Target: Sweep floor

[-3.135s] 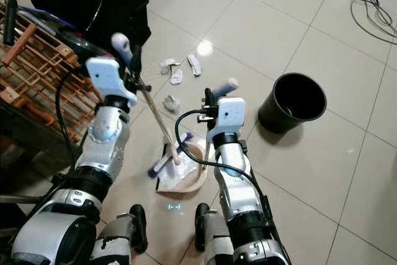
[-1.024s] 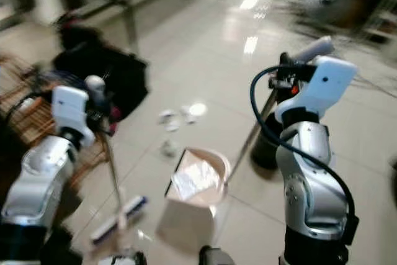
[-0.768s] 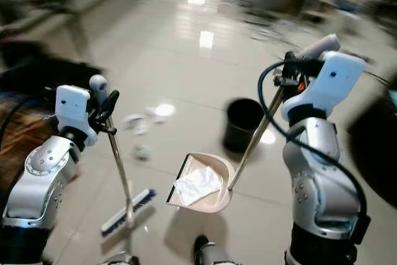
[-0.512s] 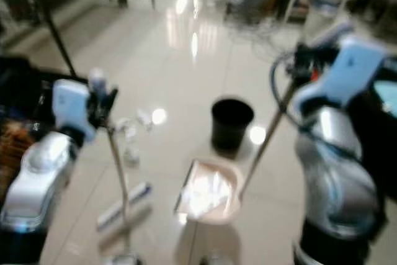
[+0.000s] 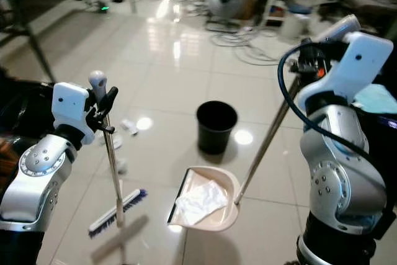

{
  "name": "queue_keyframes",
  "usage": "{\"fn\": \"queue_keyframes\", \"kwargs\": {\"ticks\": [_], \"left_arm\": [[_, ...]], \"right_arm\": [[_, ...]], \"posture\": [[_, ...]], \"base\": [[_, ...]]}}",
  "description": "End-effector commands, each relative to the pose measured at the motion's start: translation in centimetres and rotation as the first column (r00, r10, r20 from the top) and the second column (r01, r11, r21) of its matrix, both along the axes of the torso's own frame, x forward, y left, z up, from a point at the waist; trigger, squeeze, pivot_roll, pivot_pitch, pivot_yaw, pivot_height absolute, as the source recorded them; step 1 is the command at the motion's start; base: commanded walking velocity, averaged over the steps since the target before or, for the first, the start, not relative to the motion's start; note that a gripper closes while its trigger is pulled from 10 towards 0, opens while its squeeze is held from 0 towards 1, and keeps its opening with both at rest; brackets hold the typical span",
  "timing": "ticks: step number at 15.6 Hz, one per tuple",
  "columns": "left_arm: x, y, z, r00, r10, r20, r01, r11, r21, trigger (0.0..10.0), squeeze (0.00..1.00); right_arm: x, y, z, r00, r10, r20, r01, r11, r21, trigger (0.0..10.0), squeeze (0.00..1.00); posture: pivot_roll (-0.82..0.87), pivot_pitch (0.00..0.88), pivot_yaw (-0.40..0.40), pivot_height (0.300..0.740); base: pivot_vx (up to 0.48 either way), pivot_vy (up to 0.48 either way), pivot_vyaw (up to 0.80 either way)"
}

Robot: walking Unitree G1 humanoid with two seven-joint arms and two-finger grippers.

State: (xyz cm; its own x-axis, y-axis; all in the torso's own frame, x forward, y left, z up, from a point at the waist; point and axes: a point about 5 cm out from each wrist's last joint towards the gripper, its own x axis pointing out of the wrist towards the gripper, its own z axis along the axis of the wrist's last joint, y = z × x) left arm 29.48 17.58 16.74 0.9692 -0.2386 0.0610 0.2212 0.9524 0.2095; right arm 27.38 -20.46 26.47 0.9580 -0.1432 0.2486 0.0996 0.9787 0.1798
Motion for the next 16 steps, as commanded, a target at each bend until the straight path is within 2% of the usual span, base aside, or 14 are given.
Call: {"fn": "queue_keyframes", "kwargs": {"ticks": [1,9,16], "left_arm": [[-0.1,-0.5,0.8,0.999,-0.018,0.035,0.017,1.000,0.004,10.0,0.00],[-0.2,-1.3,0.7,0.999,-0.032,0.041,0.032,0.999,0.003,10.0,0.00],[-0.3,-0.6,0.0,1.000,-0.010,0.029,0.009,1.000,0.014,10.0,0.00]], "right_arm": [[-0.4,-0.6,1.2,0.999,-0.013,0.048,0.014,1.000,-0.007,10.0,0.00],[-0.3,-0.6,3.3,0.991,-0.001,0.135,0.004,1.000,-0.024,10.0,0.00],[-0.4,-1.7,4.6,0.983,-0.028,0.181,0.030,1.000,-0.007,10.0,0.00]], "posture": [[0.03,0.038,-0.012,0.740],[0.03,0.034,-0.016,0.740],[0.02,0.023,-0.019,0.740]], "base": [[0.398,0.000,0.00],[0.426,0.000,0.00],[0.428,0.000,0.00]]}}
